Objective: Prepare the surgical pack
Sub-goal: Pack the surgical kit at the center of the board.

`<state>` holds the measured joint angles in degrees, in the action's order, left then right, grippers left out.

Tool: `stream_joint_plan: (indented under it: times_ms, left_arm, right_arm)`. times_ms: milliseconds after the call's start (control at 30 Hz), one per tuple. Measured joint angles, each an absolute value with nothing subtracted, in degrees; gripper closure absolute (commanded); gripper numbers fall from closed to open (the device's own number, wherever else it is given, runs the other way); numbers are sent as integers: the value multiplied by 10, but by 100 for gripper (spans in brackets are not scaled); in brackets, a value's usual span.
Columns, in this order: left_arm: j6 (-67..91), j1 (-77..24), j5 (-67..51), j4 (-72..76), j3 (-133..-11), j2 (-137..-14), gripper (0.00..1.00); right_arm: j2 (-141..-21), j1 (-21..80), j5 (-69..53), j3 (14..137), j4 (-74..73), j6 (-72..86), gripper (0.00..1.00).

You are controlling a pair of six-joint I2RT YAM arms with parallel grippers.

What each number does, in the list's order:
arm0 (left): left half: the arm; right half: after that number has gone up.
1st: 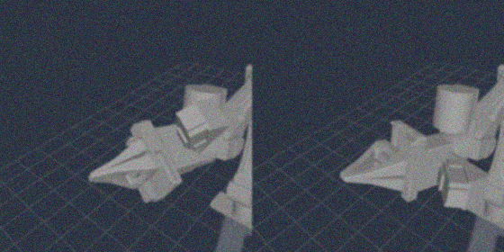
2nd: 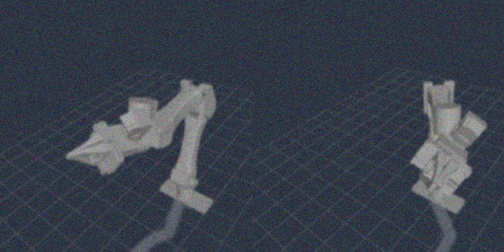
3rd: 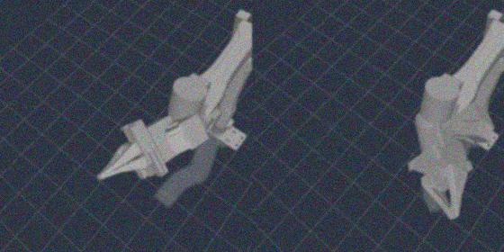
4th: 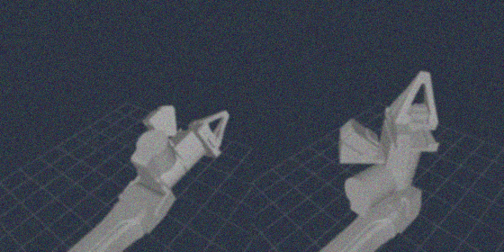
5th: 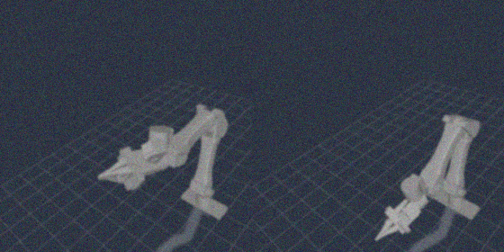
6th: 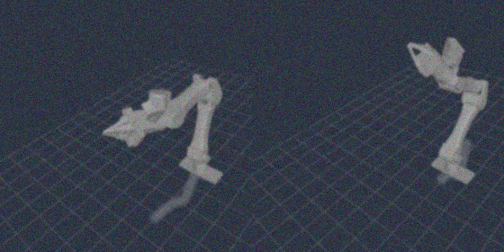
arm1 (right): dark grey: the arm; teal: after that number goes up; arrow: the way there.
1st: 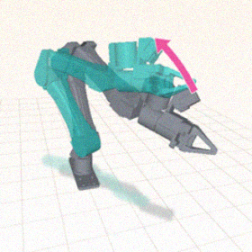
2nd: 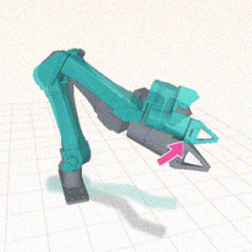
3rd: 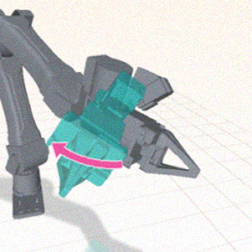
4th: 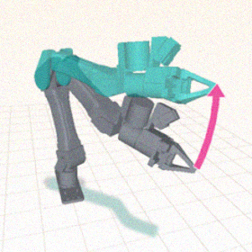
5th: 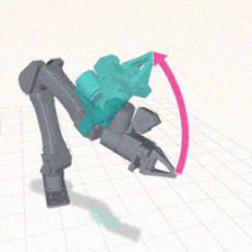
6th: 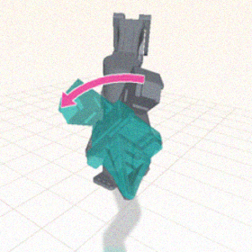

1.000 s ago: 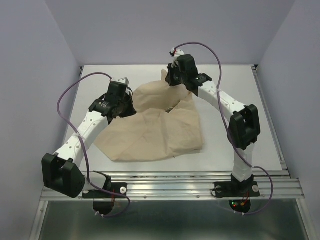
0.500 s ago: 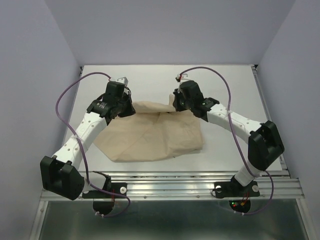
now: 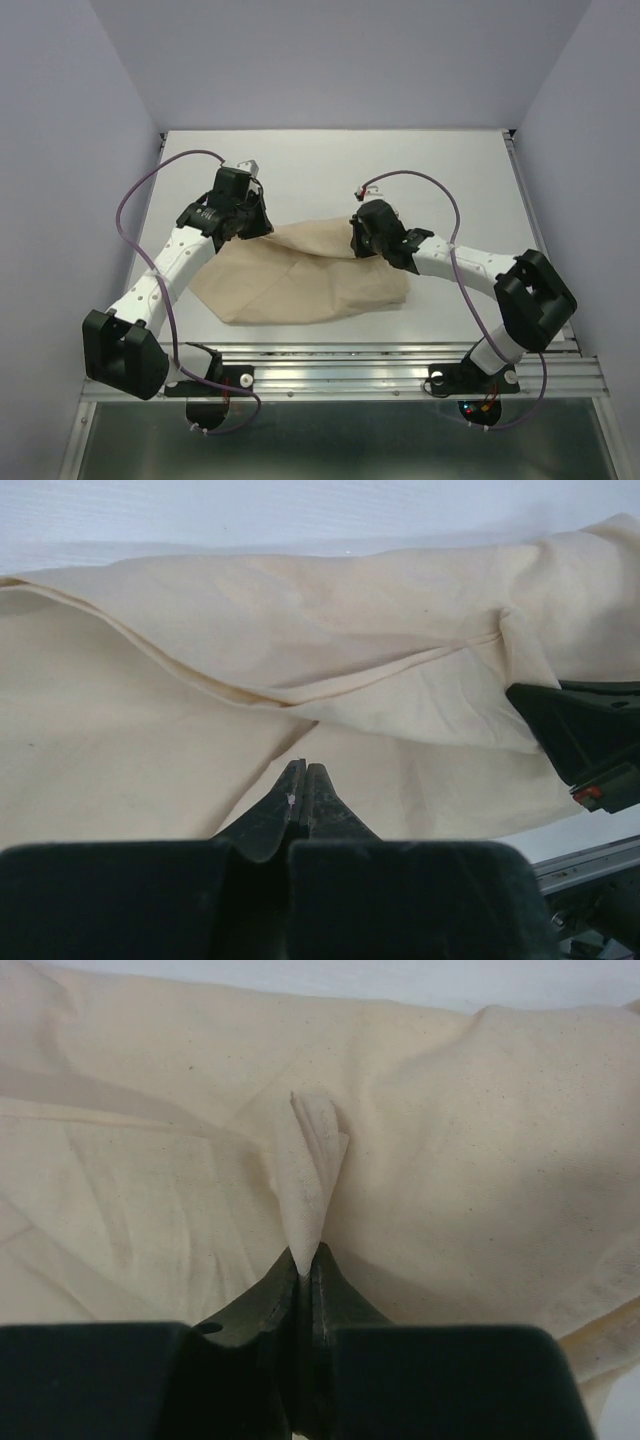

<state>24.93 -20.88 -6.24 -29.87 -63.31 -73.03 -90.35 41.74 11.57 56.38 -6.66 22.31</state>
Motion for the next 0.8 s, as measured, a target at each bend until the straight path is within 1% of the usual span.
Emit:
stream_joint_plan:
  times_ms: [67, 100, 167, 200, 233, 300, 333, 367, 400, 500, 533, 600, 633, 800]
  left_arm:
    - [249, -209, -62, -298, -633, -730, 100]
    - [249, -209, -62, -298, -633, -730, 100]
    - [249, -209, -62, -298, -633, -733, 100]
    - [249, -209, -62, -298, -633, -735, 100]
    - [249, -209, -62, -298, -633, -735, 99]
    - [253, -209, -62, -298, -633, -738, 96]
    - [256, -209, -63, -298, -633, -739, 90]
    - [260, -209, -66, -298, -633, -740, 88]
    - [266, -209, -71, -297, -633, -741, 82]
    - [282, -213, -81, -291, -633, -741, 69]
    - [289, -217, -83, -289, -633, -742, 60]
    - [300, -228, -86, -286, -633, -746, 52]
    - [303, -235, -87, -284, -633, -749, 46]
    - [318, -247, -95, -280, -633, -768, 35]
  right_arm:
    - [-897, 417, 112, 545, -58, 228, 78]
    - [-894, 417, 109, 539, -55, 231, 70]
    - [-891, 417, 98, 531, -55, 231, 59]
    - [-888, 418, 92, 525, -53, 233, 55]
    - [-886, 418, 89, 522, -53, 235, 52]
    - [-880, 418, 77, 516, -51, 234, 46]
    - [-876, 418, 74, 515, -52, 236, 42]
    - [-873, 419, 72, 515, -52, 236, 41]
    - [-866, 421, 68, 514, -52, 236, 40]
    - [-839, 425, 59, 510, -56, 236, 42]
    - [-826, 425, 53, 507, -57, 236, 43]
    - [-800, 425, 41, 505, -60, 234, 44]
    - [-784, 425, 26, 502, -59, 233, 46]
    - [-758, 425, -29, 483, -56, 227, 52]
